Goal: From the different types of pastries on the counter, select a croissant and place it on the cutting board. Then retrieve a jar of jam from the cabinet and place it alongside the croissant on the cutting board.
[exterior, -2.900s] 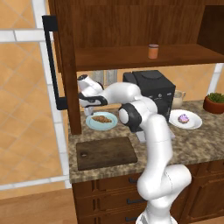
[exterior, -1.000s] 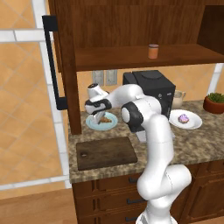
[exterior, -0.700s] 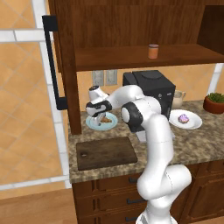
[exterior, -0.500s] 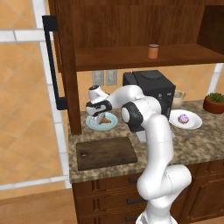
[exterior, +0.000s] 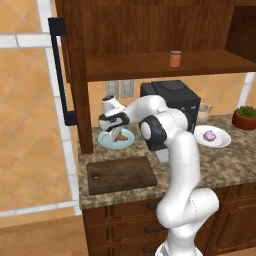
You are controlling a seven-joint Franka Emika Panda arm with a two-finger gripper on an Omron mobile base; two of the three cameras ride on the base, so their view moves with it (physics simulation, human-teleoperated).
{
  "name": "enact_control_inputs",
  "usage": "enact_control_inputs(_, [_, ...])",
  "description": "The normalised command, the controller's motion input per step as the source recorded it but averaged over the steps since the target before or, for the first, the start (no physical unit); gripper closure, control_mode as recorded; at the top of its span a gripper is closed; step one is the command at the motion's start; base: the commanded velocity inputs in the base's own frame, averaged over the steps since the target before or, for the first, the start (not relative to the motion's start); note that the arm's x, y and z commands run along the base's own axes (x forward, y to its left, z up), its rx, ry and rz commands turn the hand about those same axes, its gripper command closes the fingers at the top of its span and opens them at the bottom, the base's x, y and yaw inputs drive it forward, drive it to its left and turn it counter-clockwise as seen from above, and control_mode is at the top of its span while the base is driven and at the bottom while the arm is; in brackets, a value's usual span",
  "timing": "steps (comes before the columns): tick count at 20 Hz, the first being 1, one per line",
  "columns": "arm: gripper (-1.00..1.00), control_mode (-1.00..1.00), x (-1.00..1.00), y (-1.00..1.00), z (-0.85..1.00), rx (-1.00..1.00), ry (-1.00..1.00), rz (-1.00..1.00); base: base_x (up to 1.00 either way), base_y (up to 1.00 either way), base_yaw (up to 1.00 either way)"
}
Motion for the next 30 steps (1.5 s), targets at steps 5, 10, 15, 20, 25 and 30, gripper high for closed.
enact_control_inputs(5, [1.0,-1.0,-0.88,0.06,0.42,0.0,0.0,0.02,0.0,0.0,0.0])
enact_control_inputs(10, [1.0,-1.0,-0.74,0.01,0.73,0.1,-0.04,0.0,0.0,0.0,0.0])
enact_control_inputs(15, [1.0,-1.0,-0.9,0.0,0.66,0.17,-0.1,0.0,0.0,0.0,0.0])
enact_control_inputs(20, [1.0,-1.0,-1.0,0.0,0.02,0.07,-0.04,0.04,0.0,0.0,0.0])
enact_control_inputs(25, [1.0,-1.0,-1.0,0.06,0.07,0.1,0.0,0.02,0.0,0.0,0.0])
enact_control_inputs(30, [1.0,-1.0,-1.0,0.18,0.1,0.08,0.0,0.01,0.0,0.0,0.0])
